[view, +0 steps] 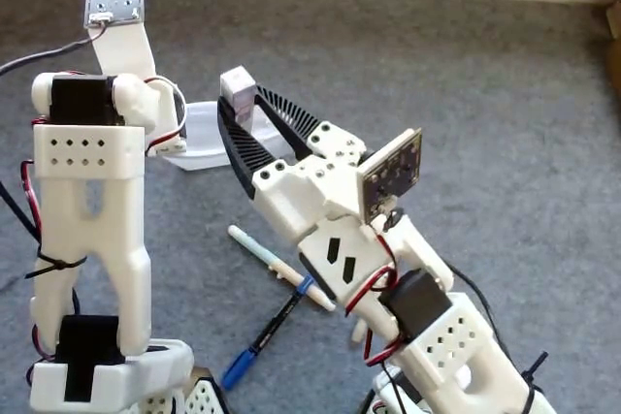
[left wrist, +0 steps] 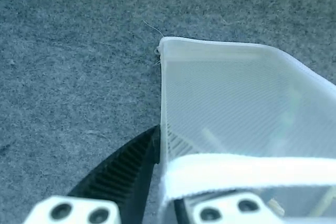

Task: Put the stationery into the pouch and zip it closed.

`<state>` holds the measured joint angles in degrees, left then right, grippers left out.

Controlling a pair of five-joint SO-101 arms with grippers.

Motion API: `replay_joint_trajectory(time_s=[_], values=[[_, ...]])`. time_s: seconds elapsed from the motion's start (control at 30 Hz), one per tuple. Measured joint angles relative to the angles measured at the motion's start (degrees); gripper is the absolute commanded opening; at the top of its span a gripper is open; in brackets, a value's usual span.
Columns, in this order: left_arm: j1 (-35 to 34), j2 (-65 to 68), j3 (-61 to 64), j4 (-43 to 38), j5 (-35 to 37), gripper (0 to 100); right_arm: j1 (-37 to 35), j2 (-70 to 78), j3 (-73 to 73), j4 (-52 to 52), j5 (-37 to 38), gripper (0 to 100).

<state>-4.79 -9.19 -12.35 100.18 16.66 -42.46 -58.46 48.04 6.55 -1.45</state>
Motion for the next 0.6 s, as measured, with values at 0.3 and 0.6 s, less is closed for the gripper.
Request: replay_joint_trajectory(time_s=[0.3, 0.6], values=[[0.00, 0.00, 0.00, 0.00, 0.00, 1, -0.09, 0.00, 10.90, -12.75, 0.00, 0.5], [0.00, 0.00, 0.00, 0.00, 0.18, 1, -0.09, 0.00, 18.90, -23.91, 0.00, 0.5]])
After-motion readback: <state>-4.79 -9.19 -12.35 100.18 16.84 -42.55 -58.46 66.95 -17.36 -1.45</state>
